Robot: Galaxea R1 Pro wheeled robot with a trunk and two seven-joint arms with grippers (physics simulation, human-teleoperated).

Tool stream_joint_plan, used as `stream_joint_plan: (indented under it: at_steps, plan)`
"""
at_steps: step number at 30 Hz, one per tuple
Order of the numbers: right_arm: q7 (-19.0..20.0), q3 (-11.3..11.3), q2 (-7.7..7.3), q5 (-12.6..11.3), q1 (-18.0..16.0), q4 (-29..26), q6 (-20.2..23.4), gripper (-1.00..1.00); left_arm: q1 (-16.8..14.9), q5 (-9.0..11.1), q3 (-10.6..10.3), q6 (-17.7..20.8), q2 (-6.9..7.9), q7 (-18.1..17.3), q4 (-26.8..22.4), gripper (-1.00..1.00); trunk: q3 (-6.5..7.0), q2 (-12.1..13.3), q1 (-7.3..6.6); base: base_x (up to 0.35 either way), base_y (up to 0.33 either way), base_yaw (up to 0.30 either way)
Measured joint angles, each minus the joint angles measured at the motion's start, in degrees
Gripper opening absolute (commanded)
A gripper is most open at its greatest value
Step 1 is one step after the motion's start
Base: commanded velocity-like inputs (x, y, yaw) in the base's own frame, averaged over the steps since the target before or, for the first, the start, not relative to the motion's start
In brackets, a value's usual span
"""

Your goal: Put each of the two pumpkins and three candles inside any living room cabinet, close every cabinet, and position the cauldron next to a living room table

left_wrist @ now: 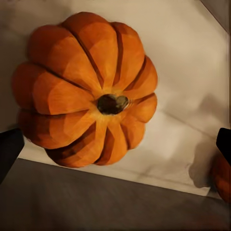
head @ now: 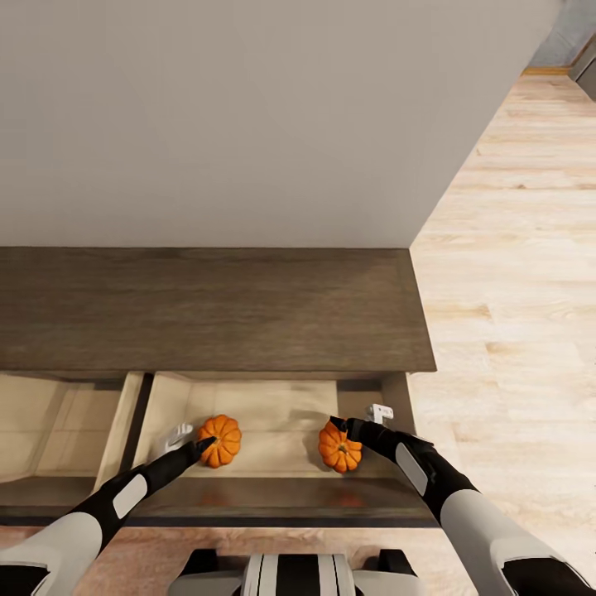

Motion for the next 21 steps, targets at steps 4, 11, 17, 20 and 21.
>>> stream_joint_plan:
  at_steps: [4,11,17,20,21]
  plan:
    - [0.00,0.00,-0.05,0.00,0.00,0.00,0.00,1.00,0.00,-0.04,0.00,0.08,0.02,0.00,-0.04,1.00,0.72,1.60,-0.88,0.000,0.000,0.000]
    - [0.00,0.00,-0.01,0.00,0.00,0.00,0.00,1.00,-0.05,0.04,0.06,0.17,0.02,0.05,0.01,1.00,1.97,4.41,-2.42,0.000,0.000,0.000]
    - [-0.02,0.00,0.03,-0.02,0.00,0.03,0.00,1.00,-0.06,0.04,0.08,0.18,0.02,0.21,0.03,1.00,3.05,6.82,-3.73,0.000,0.000,0.000]
    - [-0.07,-0.07,0.07,-0.05,0.00,0.08,0.00,1.00,-0.07,0.04,0.08,0.18,-0.02,0.21,0.07,1.00,3.59,8.02,-4.39,0.000,0.000,0.000]
    - [-0.08,-0.11,0.05,-0.04,0.00,0.08,0.00,1.00,-0.08,0.03,0.08,0.21,-0.07,0.21,0.05,1.00,3.77,8.42,-4.61,0.000,0.000,0.000]
